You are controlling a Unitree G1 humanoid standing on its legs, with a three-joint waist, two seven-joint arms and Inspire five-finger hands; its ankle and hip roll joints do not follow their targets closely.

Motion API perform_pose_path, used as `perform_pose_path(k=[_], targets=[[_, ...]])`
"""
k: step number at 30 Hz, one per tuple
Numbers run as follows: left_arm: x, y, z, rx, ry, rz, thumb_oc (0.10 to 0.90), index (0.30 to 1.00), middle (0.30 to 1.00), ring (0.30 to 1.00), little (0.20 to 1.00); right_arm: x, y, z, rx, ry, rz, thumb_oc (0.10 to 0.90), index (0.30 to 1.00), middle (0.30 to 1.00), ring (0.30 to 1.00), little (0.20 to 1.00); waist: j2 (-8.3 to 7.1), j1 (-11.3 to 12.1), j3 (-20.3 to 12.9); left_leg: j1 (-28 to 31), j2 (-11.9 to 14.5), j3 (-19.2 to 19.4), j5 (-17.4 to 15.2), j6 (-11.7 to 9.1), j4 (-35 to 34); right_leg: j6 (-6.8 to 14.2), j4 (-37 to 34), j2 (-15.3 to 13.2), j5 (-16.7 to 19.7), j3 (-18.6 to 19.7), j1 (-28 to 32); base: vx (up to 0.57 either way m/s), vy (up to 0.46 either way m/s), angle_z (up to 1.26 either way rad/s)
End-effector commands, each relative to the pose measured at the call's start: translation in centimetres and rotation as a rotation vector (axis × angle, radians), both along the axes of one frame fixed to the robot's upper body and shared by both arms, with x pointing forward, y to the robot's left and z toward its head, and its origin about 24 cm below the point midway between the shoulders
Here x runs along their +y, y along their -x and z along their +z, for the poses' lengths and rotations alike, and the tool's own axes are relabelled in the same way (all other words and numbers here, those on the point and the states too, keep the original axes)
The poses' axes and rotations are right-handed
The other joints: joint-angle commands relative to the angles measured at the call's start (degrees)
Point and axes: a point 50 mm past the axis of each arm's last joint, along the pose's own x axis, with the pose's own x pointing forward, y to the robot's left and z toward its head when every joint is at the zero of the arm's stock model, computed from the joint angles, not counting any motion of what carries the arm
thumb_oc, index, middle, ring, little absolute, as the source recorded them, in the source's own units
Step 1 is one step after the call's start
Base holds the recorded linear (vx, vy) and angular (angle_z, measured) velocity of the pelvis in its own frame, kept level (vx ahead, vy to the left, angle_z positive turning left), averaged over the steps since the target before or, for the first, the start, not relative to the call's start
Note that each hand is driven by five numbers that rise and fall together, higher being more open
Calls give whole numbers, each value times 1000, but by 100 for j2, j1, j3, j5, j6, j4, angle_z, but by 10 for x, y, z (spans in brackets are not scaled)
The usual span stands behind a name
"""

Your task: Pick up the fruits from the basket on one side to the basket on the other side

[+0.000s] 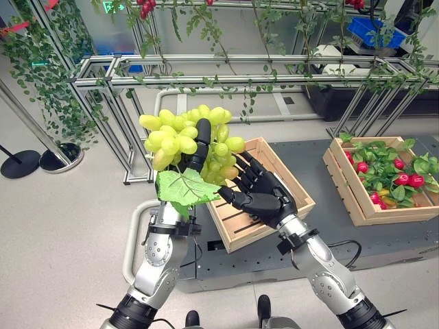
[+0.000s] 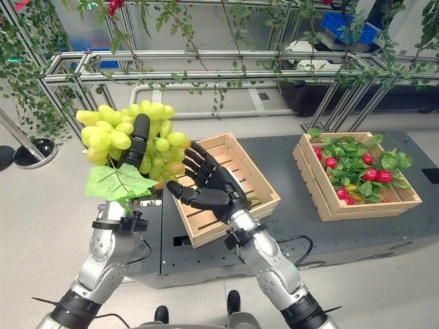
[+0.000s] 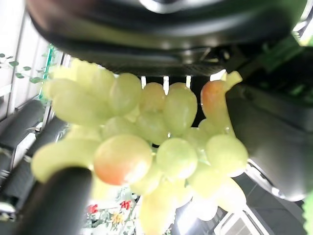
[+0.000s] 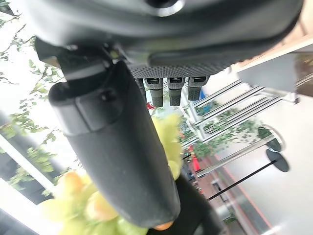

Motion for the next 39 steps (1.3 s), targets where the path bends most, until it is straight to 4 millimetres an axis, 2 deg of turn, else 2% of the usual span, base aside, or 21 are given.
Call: perform_pose_path(k=[1, 9, 17, 28, 39], targets=[[-17, 15, 69, -450, 59, -115, 400, 300, 300, 300, 300, 8, -2, 21, -69, -120, 5, 800, 900, 900, 900, 900, 79, 45, -580, 109, 94, -189, -471, 93, 16, 255, 12, -347, -447, -97, 487, 0, 0, 0], [-18, 8, 64, -360, 80, -141, 400, 300, 300, 300, 300, 14, 1, 39, -173, -235, 117, 800, 900, 900, 900, 900, 59, 92, -600, 97, 93, -212, -472, 97, 16, 248, 12, -341, -460, -125, 493, 0, 0, 0], [-11, 2, 54, -283, 54, -98, 400, 300, 300, 300, 300, 9, 4, 51, -315, -230, 132, 800, 900, 900, 900, 900, 65, 116, -616, 102, 87, -222, -477, 110, 16, 242, 12, -339, -467, -116, 502, 0, 0, 0], [-1, 0, 53, -283, 7, -13, 400, 300, 300, 300, 300, -7, 5, 62, -440, -143, 88, 800, 900, 900, 900, 900, 79, 73, -560, 122, 99, -208, -483, 103, 16, 246, 12, -324, -458, -60, 495, 0, 0, 0], [6, 3, 57, -351, -63, 82, 400, 300, 300, 300, 300, -14, 9, 72, -495, -174, 135, 800, 900, 900, 900, 900, 71, 60, -559, 157, 120, -185, -486, 84, 16, 249, 12, -317, -469, -46, 527, 0, 0, 0]])
